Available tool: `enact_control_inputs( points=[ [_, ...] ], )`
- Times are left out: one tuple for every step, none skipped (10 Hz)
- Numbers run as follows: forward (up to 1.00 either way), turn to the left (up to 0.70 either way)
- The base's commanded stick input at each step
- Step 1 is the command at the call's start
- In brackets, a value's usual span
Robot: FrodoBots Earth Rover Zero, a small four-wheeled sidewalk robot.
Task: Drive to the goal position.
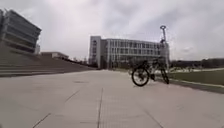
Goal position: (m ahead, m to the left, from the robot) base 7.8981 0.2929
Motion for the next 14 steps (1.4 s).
enact_control_inputs(
  points=[
    [1.0, 0.0],
    [1.0, 0.0],
    [1.0, 0.0],
    [1.0, 0.0],
    [1.0, 0.0],
    [1.0, 0.0],
    [1.0, 0.0],
    [1.0, 0.0],
    [1.0, 0.0],
    [1.0, 0.0],
    [1.0, 0.0],
    [1.0, 0.0],
    [1.0, 0.0],
    [1.0, 0.0]
  ],
)
